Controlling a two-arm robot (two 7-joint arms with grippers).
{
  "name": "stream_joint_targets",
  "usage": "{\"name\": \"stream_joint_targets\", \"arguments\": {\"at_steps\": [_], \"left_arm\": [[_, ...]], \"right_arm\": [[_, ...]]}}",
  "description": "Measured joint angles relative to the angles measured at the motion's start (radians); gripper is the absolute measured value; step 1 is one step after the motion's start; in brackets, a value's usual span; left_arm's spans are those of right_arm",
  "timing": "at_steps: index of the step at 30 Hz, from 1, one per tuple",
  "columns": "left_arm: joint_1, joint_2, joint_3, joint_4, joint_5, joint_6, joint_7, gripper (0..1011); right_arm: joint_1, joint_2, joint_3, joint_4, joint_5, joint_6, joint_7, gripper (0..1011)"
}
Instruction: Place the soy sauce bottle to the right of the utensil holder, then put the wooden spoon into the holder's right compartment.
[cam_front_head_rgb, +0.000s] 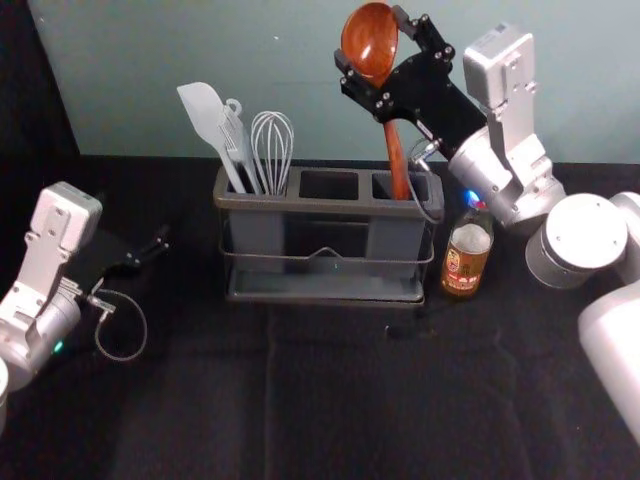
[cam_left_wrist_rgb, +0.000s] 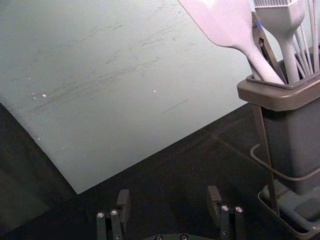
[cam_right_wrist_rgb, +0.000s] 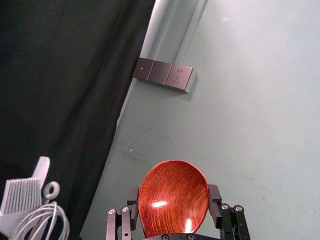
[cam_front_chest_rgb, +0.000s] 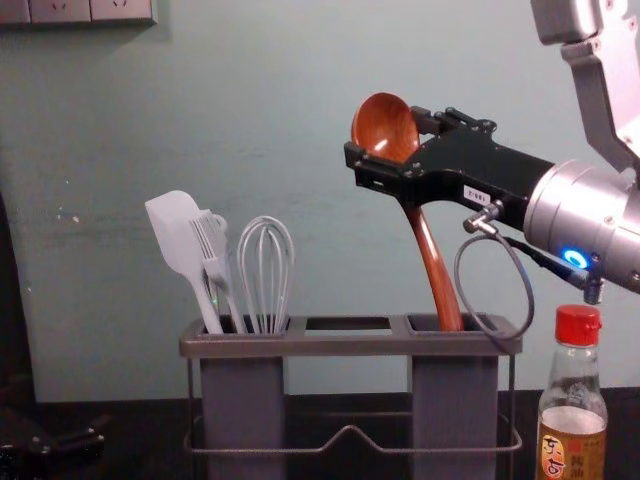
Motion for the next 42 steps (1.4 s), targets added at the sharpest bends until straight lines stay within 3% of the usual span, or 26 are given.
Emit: {"name": "stream_joint_targets", "arguments": {"at_steps": [12,21,29,42], "left_arm": [[0.0,0.0,0.0,0.0,0.0,0.0,0.0,1005],[0.0,0.0,0.0,0.0,0.0,0.0,0.0,1005],[0.0,0.0,0.0,0.0,0.0,0.0,0.0,1005],[0.0,0.0,0.0,0.0,0.0,0.0,0.0,1005]], "right_arm": [[-0.072,0.031,0.019,-0.084,0.03,0.03,0.018,838],[-0.115,0.093,0.028,-0.178,0.103,0.137,0.09,838],[-0.121,0.128,0.022,-0.204,0.151,0.193,0.125,838],[-0.136,0.155,0.011,-0.206,0.189,0.214,0.127,838]]}}
